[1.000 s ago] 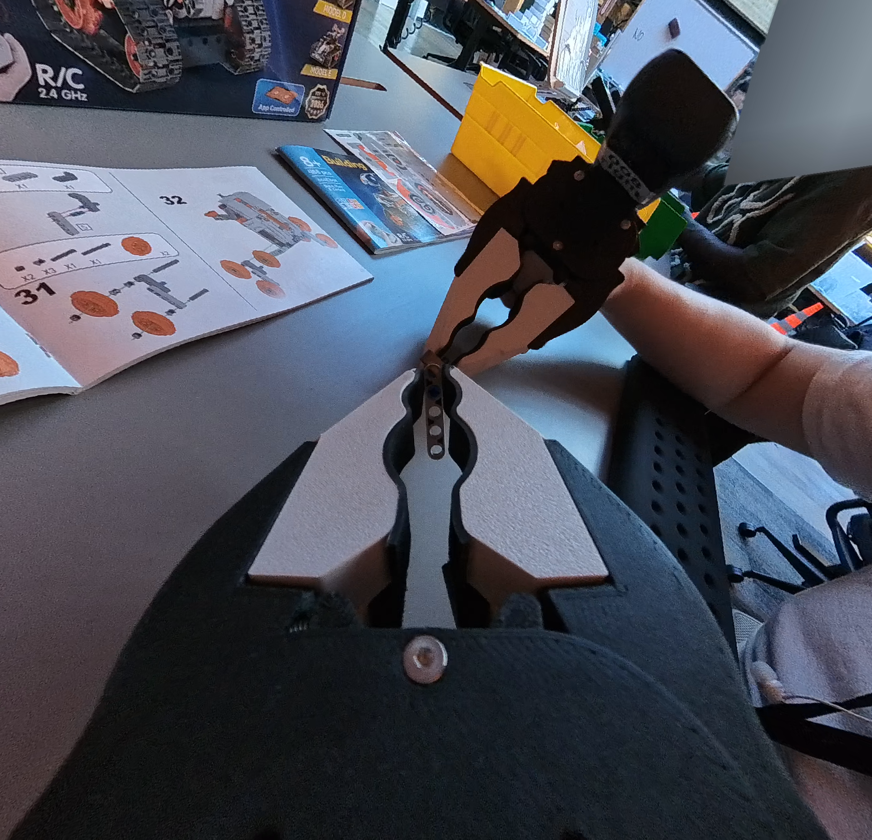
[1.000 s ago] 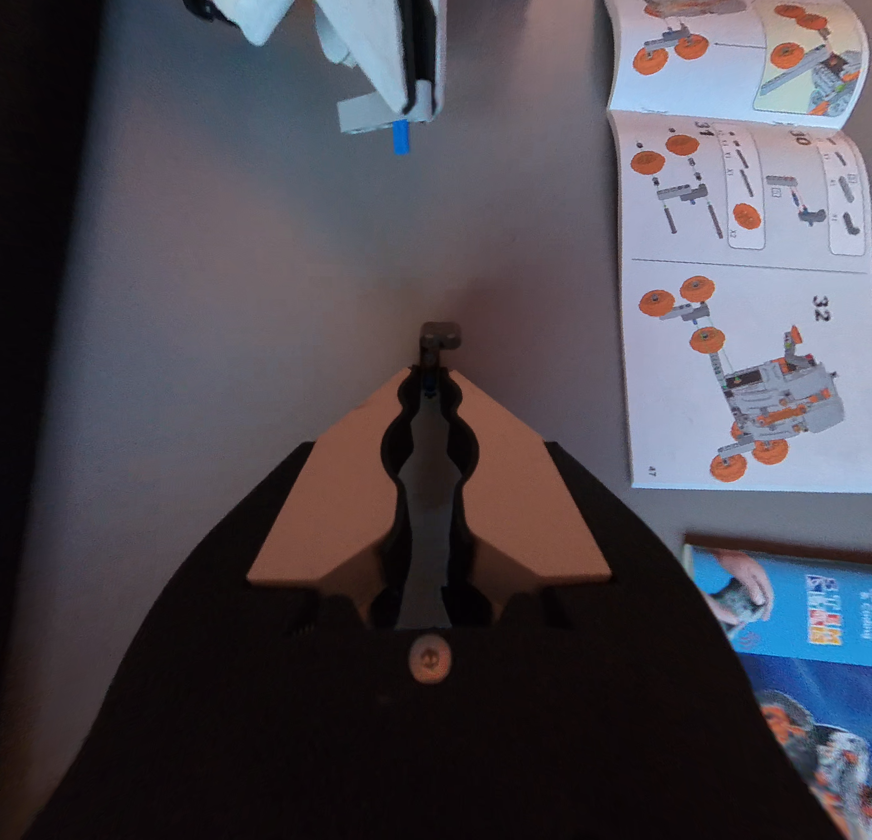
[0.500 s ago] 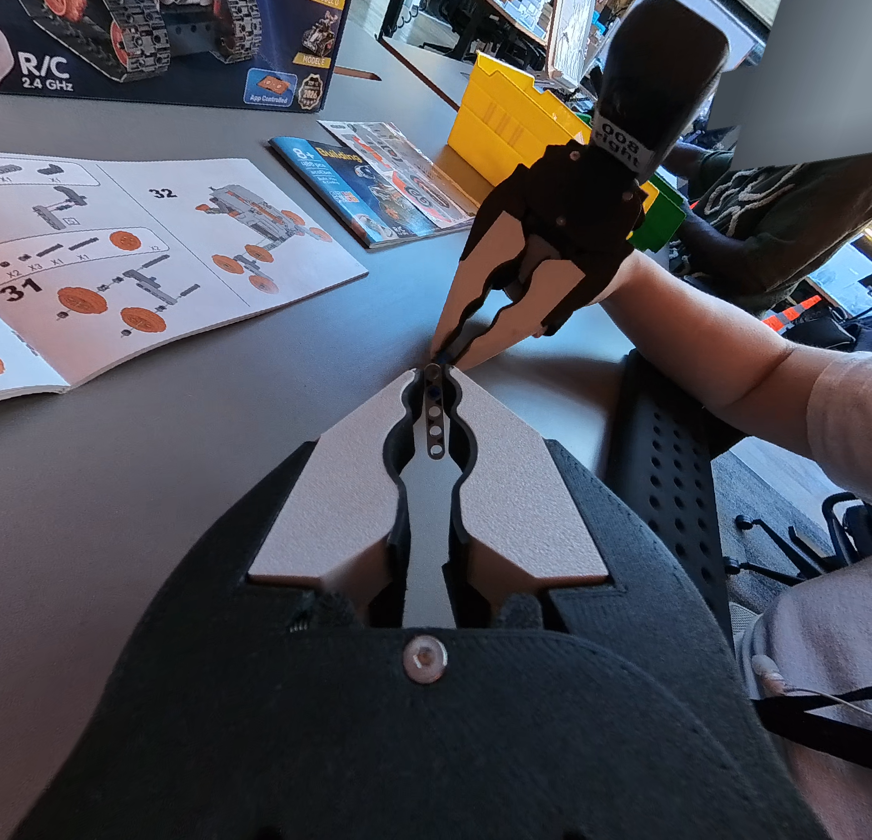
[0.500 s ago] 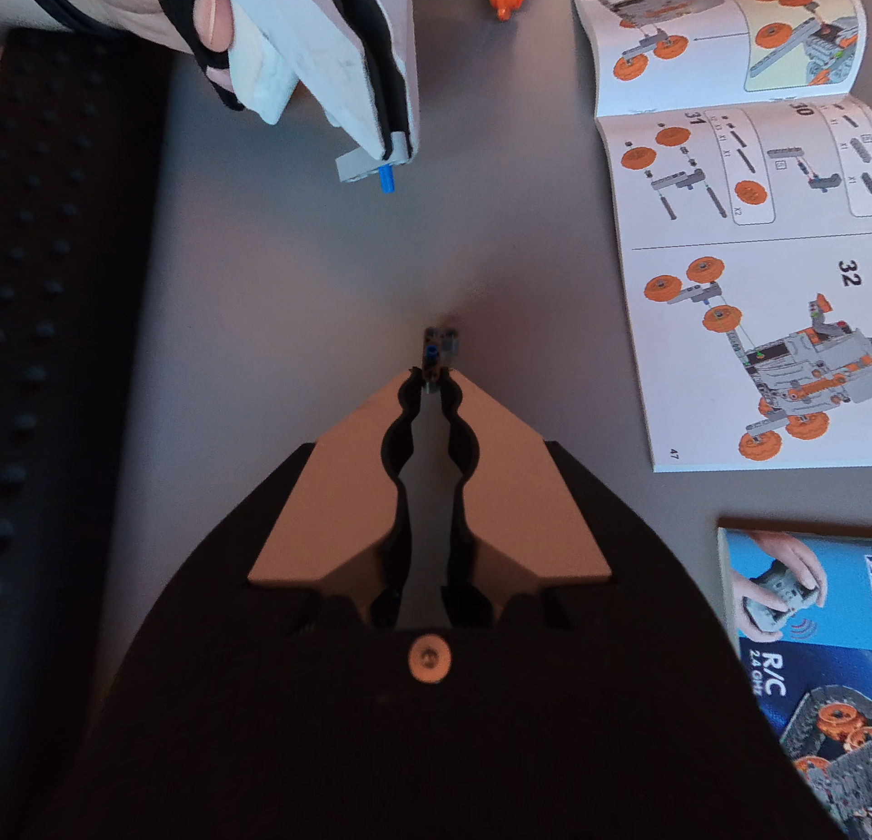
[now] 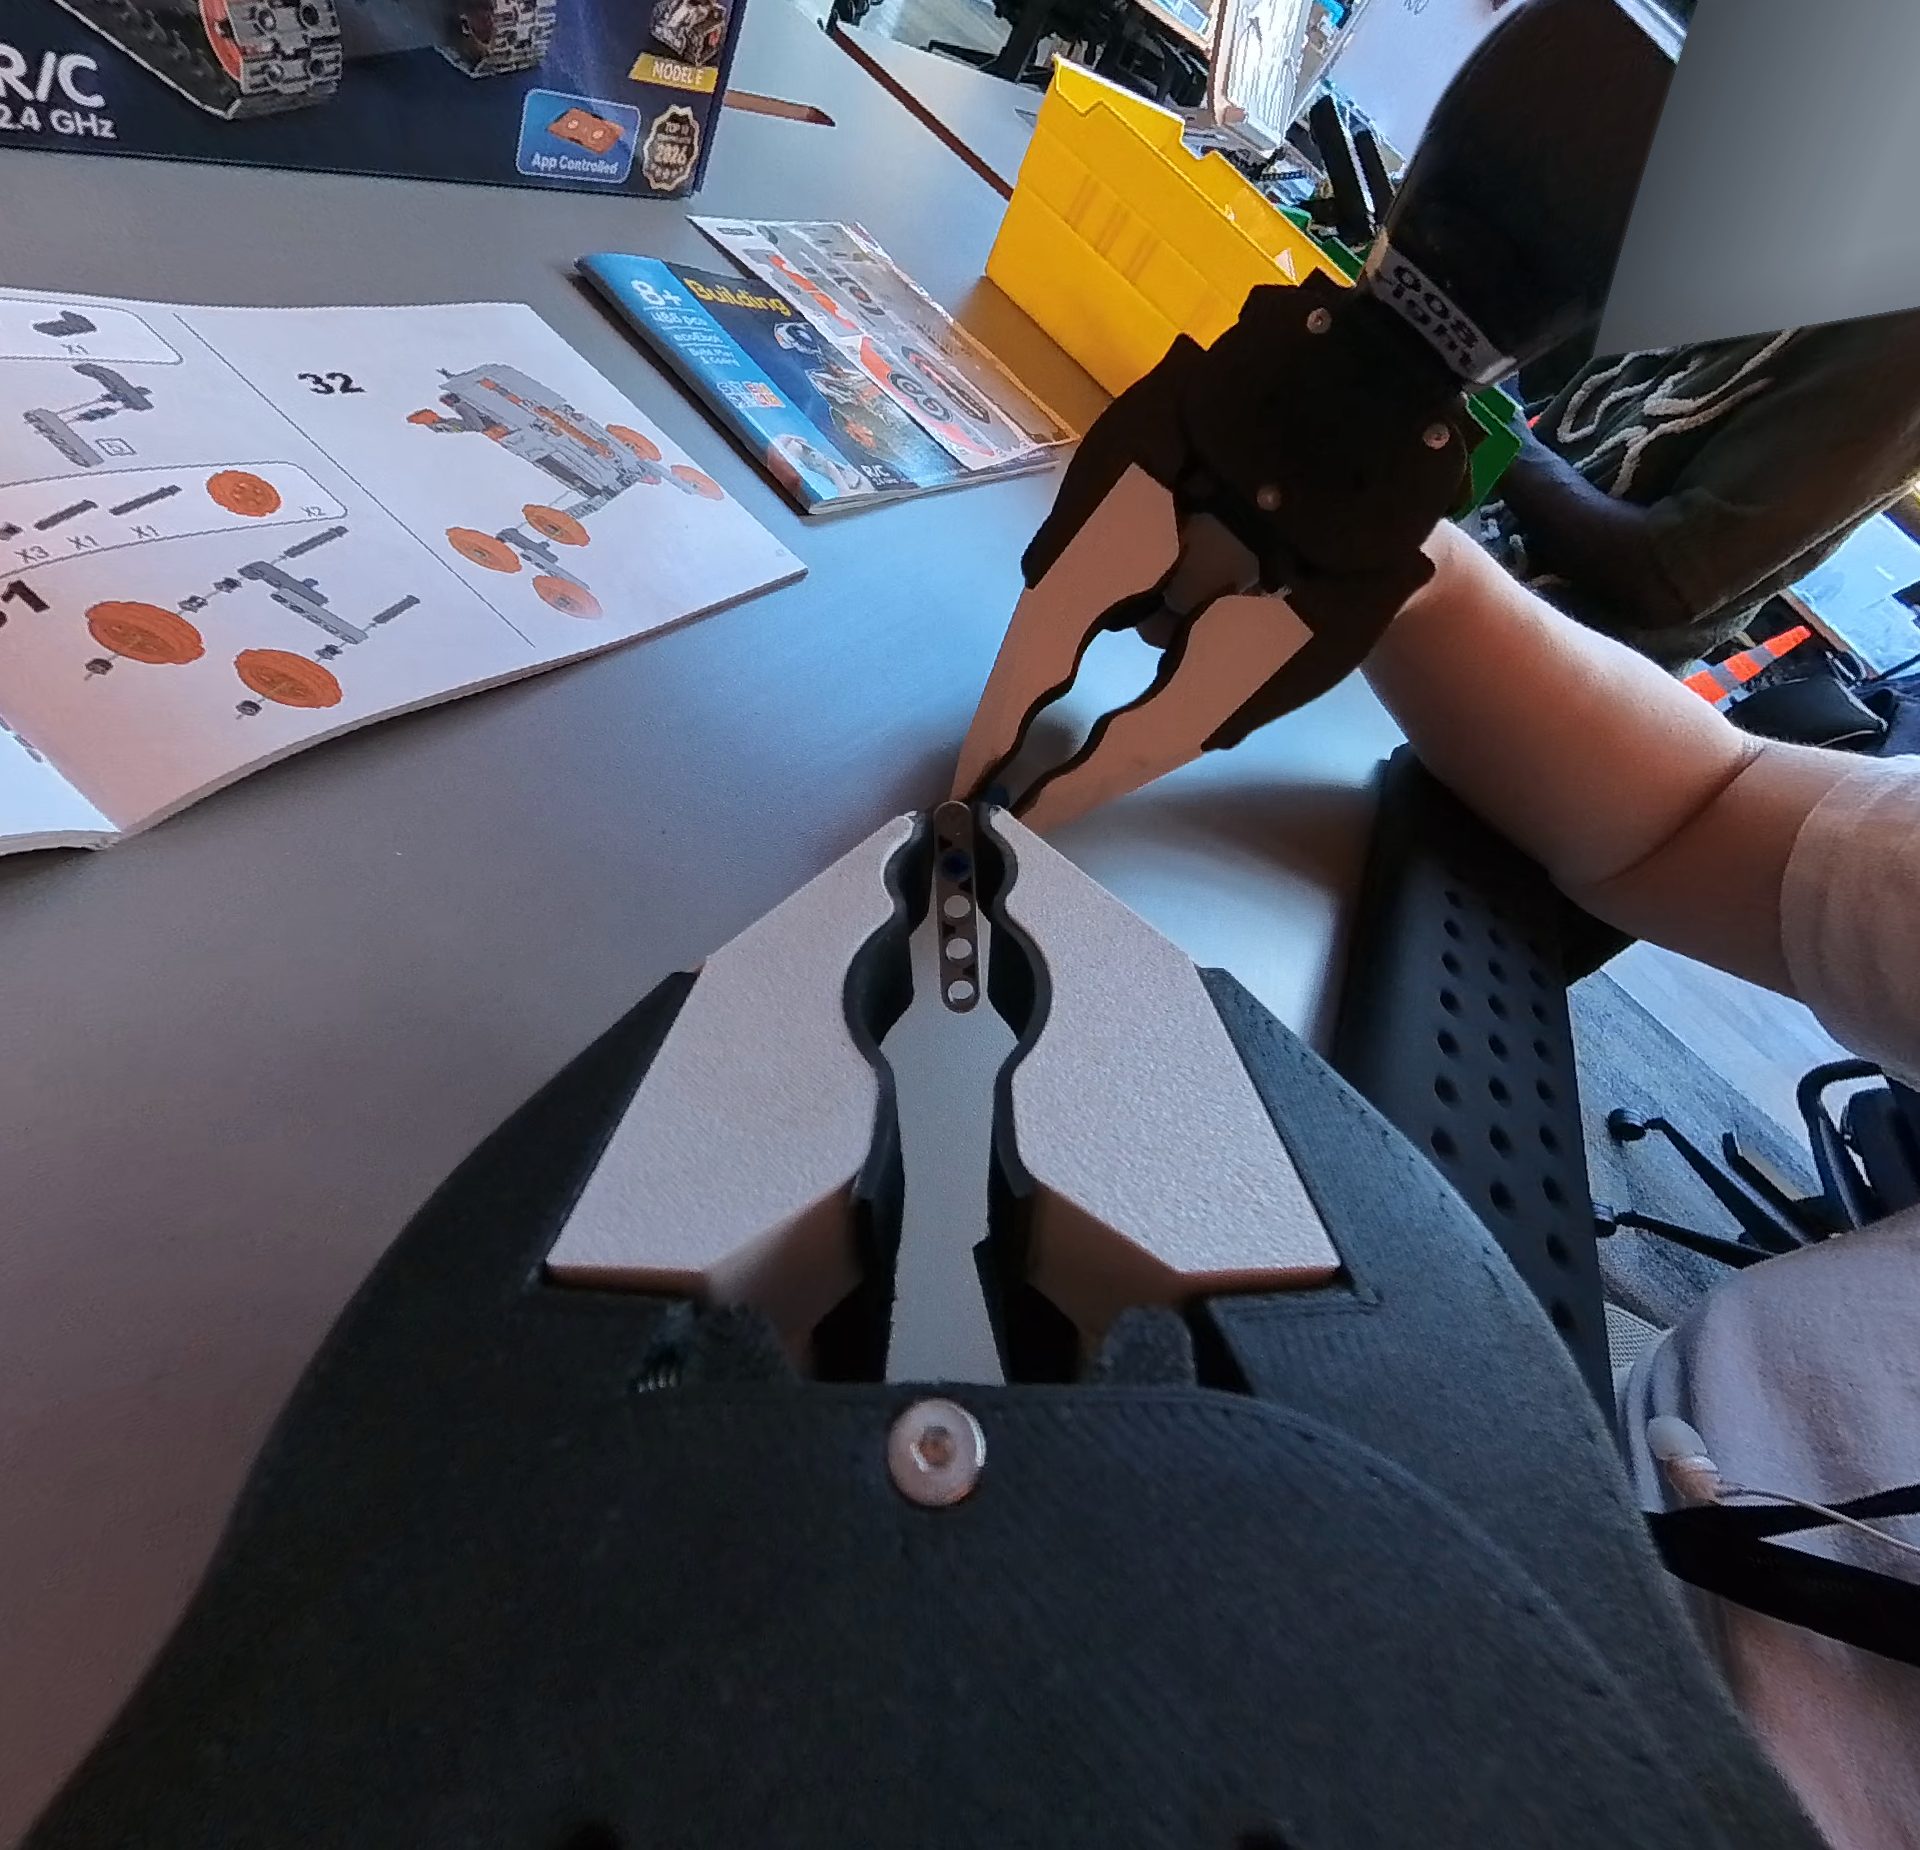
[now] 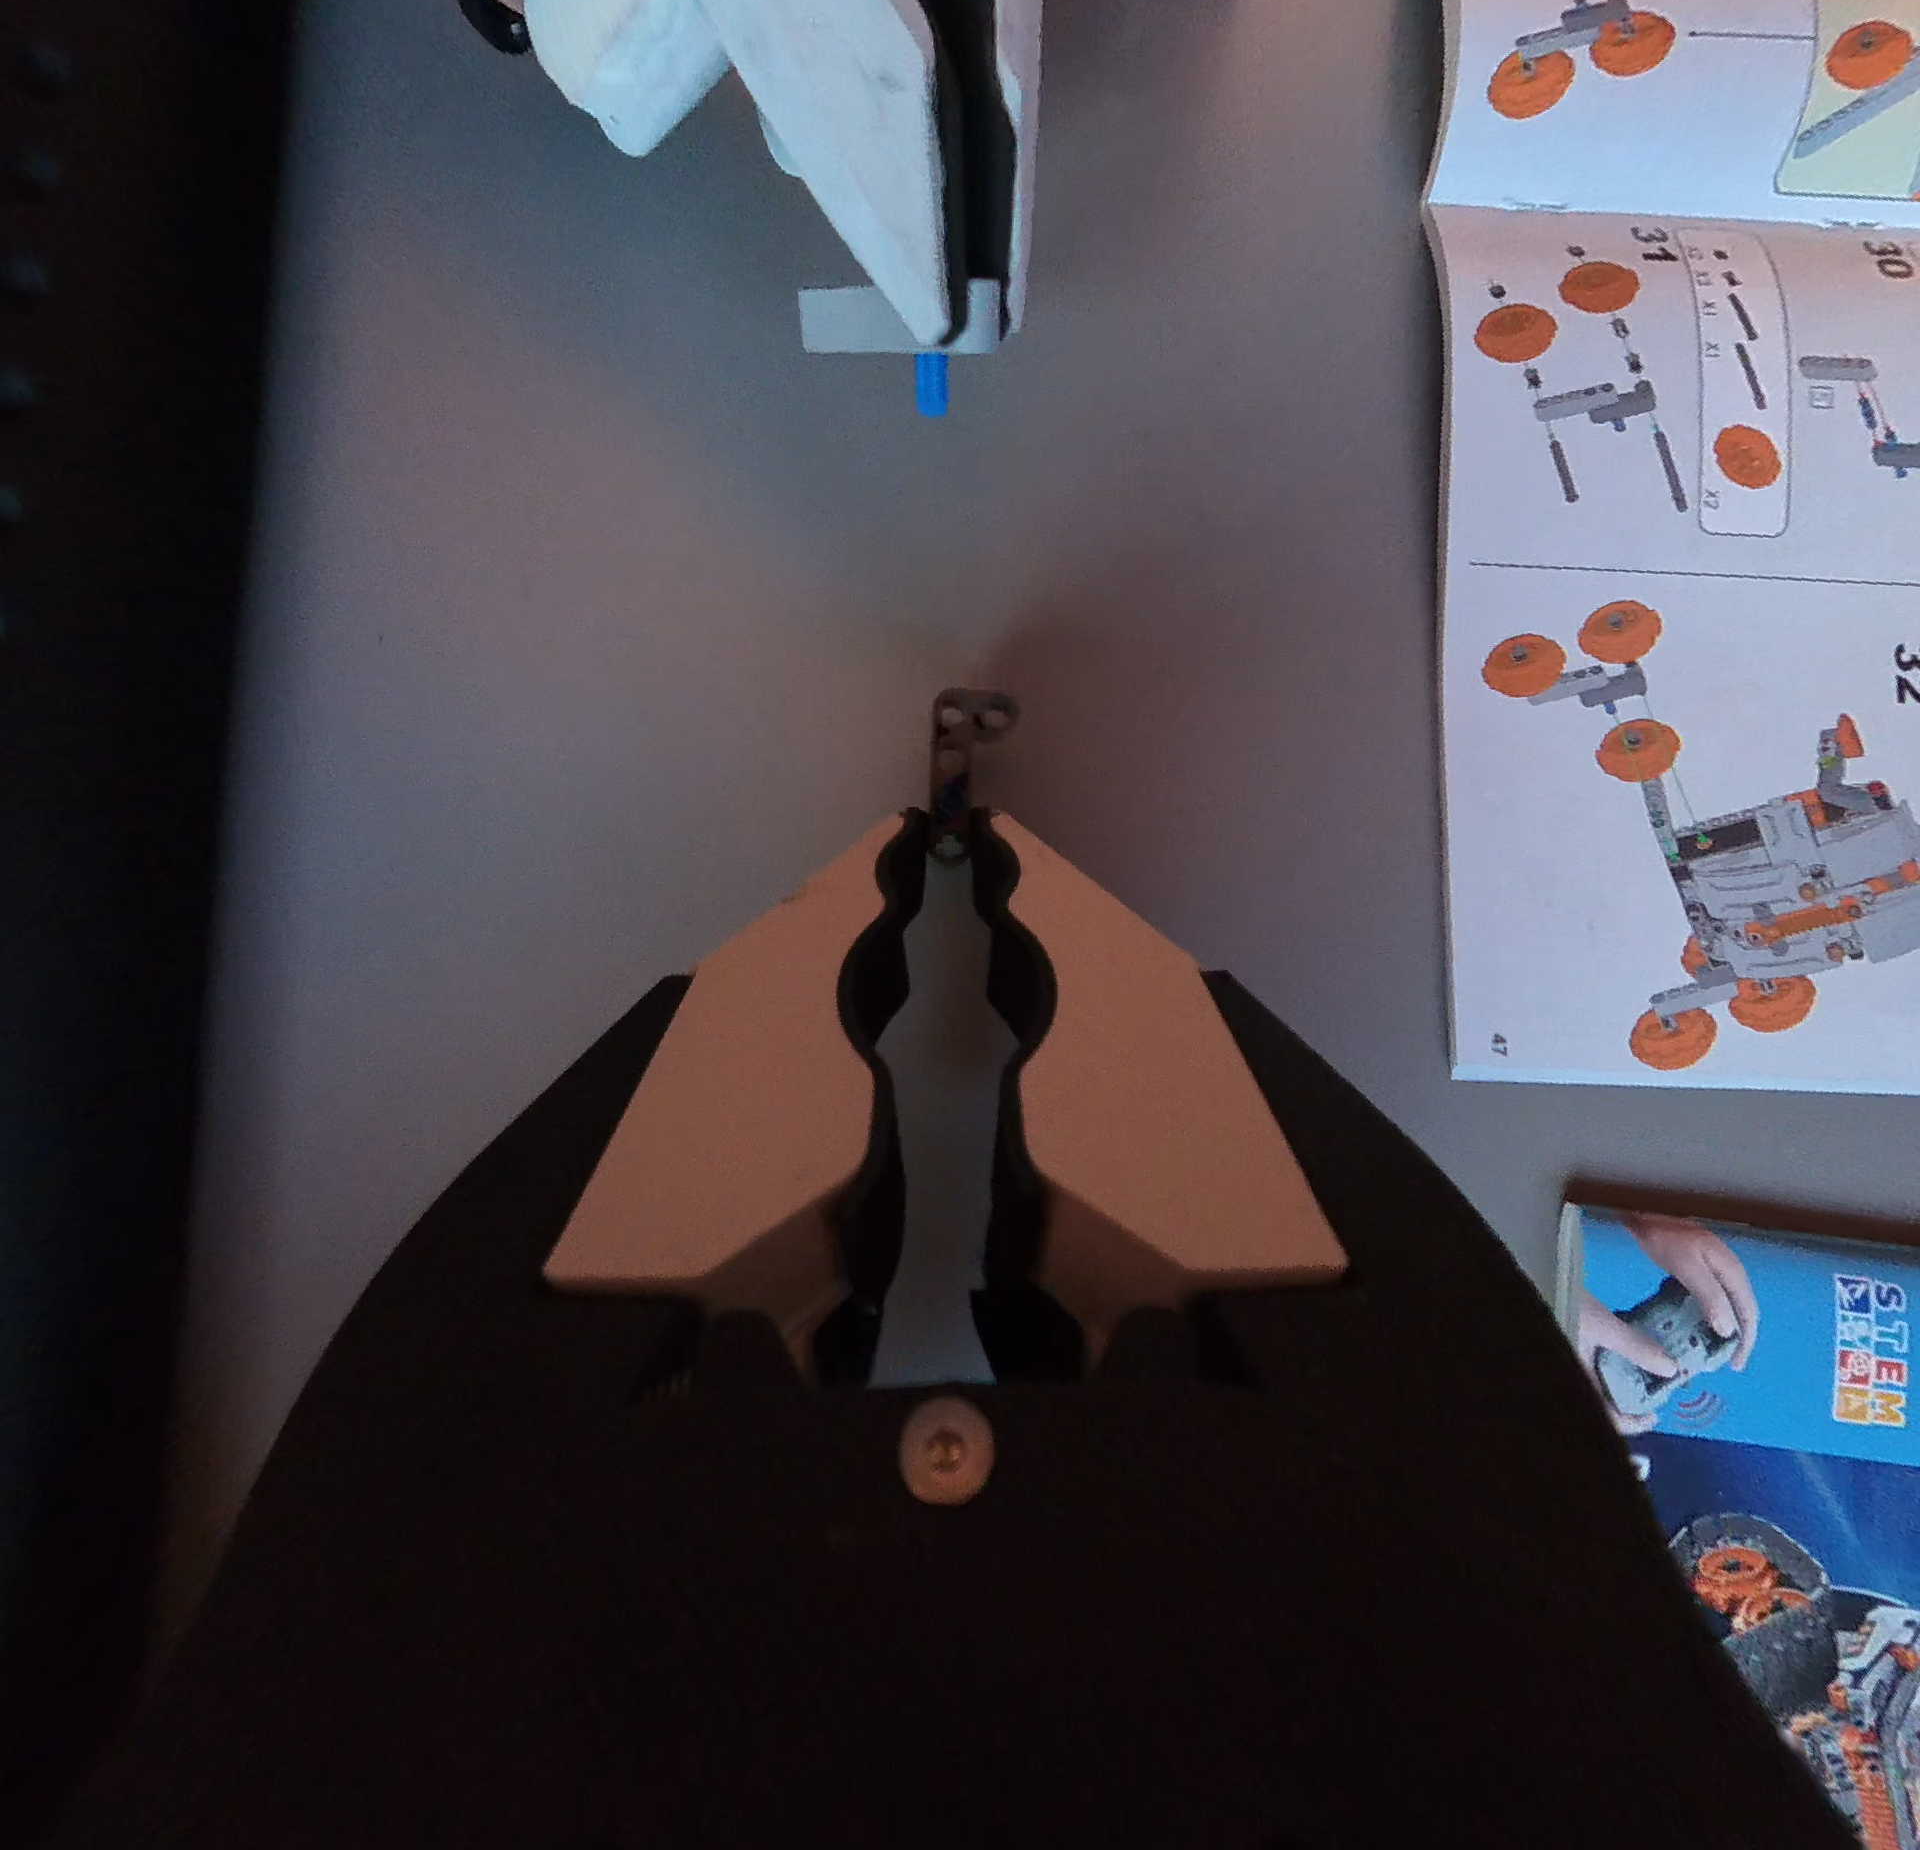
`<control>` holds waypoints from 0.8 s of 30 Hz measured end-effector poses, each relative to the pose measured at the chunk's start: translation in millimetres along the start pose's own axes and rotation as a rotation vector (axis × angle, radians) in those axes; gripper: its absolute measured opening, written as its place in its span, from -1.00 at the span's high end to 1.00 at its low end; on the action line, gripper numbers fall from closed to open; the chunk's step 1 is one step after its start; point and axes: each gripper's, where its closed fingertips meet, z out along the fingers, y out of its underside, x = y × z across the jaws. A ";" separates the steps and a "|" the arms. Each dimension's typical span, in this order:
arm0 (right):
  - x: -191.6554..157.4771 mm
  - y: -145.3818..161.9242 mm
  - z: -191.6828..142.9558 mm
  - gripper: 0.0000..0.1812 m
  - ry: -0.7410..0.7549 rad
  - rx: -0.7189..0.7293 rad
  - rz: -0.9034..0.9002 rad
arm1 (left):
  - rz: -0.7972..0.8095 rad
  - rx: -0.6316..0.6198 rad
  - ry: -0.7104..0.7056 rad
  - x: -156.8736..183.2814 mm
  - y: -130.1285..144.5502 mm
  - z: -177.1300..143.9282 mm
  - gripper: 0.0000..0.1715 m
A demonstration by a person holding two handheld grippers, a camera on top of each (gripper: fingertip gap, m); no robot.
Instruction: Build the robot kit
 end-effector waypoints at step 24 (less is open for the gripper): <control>0.7 -10.1 4.3 0.86 0.026 -0.135 -0.120 | -0.002 0.001 -0.003 -1.0 -0.4 -0.4 0.94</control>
